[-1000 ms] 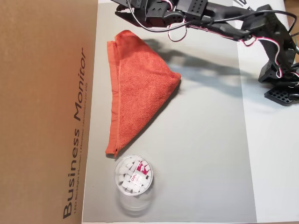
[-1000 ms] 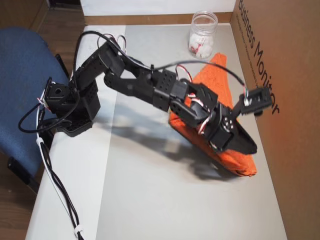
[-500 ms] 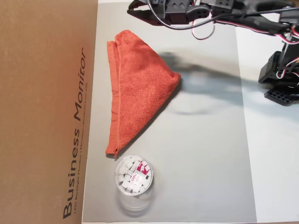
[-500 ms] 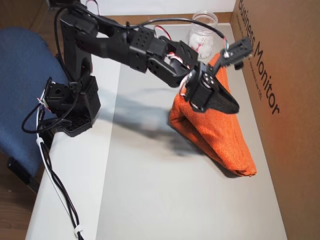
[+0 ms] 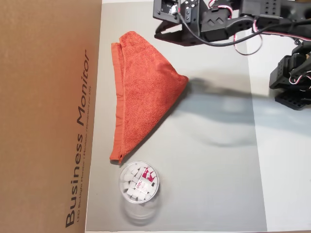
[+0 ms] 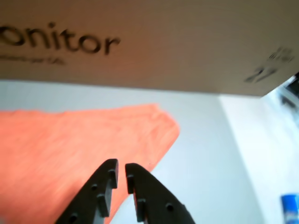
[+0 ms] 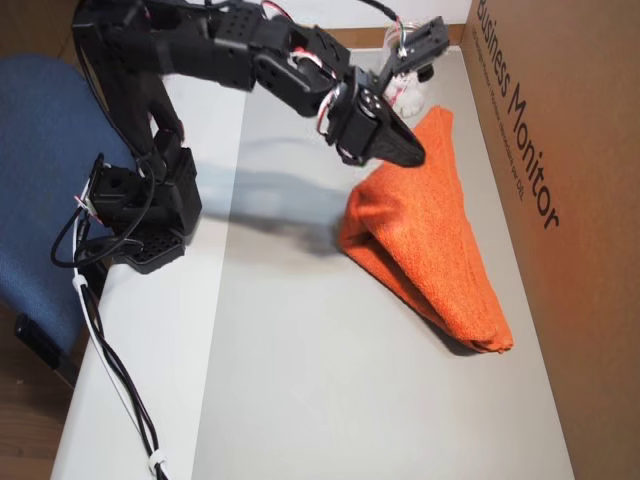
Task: Fold the blanket.
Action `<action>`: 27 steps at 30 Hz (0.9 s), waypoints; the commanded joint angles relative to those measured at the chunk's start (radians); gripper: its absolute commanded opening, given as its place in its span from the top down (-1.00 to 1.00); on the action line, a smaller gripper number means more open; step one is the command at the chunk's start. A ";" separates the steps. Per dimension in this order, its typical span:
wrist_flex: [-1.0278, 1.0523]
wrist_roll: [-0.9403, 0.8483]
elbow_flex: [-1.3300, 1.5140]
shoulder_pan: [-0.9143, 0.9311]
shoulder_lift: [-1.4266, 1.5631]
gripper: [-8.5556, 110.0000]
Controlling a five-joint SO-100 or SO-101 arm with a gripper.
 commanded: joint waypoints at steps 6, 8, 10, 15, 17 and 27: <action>0.374 0.124 0.083 -0.081 0.225 0.86; 0.417 0.140 0.124 -0.095 0.270 0.86; 0.449 0.147 0.169 -0.103 0.310 0.86; 0.529 0.156 0.278 -0.107 0.411 0.86; 0.563 0.156 0.325 -0.107 0.457 0.86; 0.612 0.156 0.601 -0.107 0.664 0.86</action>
